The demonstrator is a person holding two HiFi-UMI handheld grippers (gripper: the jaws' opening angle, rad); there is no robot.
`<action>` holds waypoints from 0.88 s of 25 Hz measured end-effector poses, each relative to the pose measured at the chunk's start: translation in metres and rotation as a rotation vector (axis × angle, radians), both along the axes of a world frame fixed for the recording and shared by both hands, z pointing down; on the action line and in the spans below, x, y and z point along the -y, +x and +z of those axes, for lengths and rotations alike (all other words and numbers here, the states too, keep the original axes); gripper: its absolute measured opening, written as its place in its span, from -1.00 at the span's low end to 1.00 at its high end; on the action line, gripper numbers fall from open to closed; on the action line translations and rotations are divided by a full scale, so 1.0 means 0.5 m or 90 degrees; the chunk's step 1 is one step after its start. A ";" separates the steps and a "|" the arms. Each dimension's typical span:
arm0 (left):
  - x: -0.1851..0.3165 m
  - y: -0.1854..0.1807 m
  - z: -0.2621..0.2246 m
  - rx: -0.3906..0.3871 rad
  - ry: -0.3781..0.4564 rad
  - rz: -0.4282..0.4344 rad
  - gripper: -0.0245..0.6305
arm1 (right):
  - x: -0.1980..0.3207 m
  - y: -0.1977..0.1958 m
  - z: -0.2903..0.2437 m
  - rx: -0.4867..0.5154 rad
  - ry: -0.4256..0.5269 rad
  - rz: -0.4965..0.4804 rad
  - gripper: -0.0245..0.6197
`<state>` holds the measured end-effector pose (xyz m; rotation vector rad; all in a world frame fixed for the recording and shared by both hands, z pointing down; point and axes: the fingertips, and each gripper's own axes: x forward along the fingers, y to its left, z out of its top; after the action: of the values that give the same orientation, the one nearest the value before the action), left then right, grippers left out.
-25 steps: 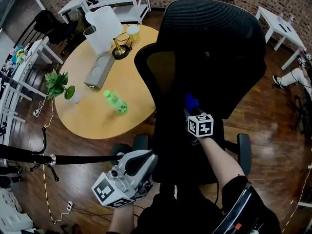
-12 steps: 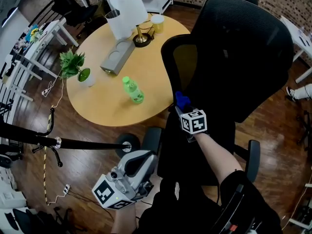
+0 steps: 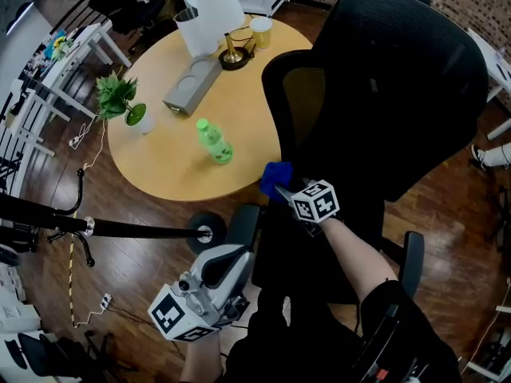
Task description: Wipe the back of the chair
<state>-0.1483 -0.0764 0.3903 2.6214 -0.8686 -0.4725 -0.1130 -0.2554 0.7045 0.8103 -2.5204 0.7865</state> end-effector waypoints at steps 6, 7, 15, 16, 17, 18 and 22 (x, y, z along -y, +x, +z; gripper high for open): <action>0.019 0.067 0.007 0.002 -0.001 0.038 -0.93 | 0.044 0.220 0.066 -0.065 -0.041 0.189 -0.75; 0.023 0.081 0.006 0.002 0.003 0.048 -0.93 | 0.046 0.258 0.069 -0.075 -0.039 0.210 -0.75; 0.042 0.234 -0.003 -0.007 0.017 0.166 -0.93 | 0.007 0.521 0.055 -0.132 -0.031 0.351 -0.75; 0.042 0.254 -0.008 -0.008 0.019 0.180 -0.94 | 0.000 0.548 0.051 -0.135 -0.032 0.364 -0.75; 0.041 0.273 -0.011 -0.008 0.021 0.195 -0.93 | -0.006 0.574 0.048 -0.138 -0.032 0.376 -0.75; 0.040 0.291 -0.014 -0.009 0.021 0.210 -0.93 | -0.013 0.600 0.044 -0.139 -0.032 0.390 -0.75; 0.030 0.350 -0.019 -0.007 0.020 0.255 -0.93 | -0.043 0.694 0.026 -0.156 -0.029 0.447 -0.75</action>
<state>0.0269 -0.0914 0.3808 2.7211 -0.3166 -0.3914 0.2342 -0.2339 0.7177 1.6977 -1.9828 0.8706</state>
